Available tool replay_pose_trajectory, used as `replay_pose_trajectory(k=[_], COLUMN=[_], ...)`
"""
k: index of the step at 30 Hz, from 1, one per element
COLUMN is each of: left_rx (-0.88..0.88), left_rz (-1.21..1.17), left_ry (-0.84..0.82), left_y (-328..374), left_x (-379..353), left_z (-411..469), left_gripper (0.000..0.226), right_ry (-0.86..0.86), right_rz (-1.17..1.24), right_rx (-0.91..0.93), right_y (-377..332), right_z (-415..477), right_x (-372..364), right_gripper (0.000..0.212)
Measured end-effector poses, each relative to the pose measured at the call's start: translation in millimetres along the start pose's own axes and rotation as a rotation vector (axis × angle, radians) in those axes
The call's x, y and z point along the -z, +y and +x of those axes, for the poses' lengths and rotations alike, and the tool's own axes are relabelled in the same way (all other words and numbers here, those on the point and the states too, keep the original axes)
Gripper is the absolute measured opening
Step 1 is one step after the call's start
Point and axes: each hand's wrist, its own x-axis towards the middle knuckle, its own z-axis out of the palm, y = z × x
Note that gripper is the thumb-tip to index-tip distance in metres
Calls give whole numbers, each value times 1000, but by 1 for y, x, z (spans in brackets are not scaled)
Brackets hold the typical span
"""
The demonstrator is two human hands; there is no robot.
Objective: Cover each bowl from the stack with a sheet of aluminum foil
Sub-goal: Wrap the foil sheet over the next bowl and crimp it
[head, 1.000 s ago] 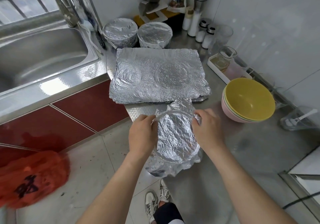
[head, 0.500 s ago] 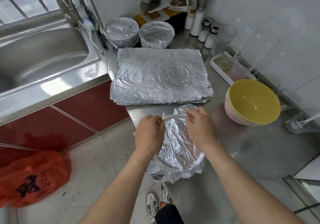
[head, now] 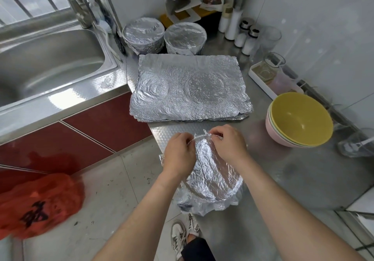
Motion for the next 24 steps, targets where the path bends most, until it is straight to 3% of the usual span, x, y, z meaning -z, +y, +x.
replay_pose_trajectory(k=[24], left_rx=[-24], left_rz=[-32], left_ry=[-158], left_y=[1], left_x=[-3], left_z=[6], left_gripper=[28], right_ry=[-176], right_rz=[21], right_rx=[122], right_y=[-1], right_z=[10], right_x=[0], right_gripper=[12])
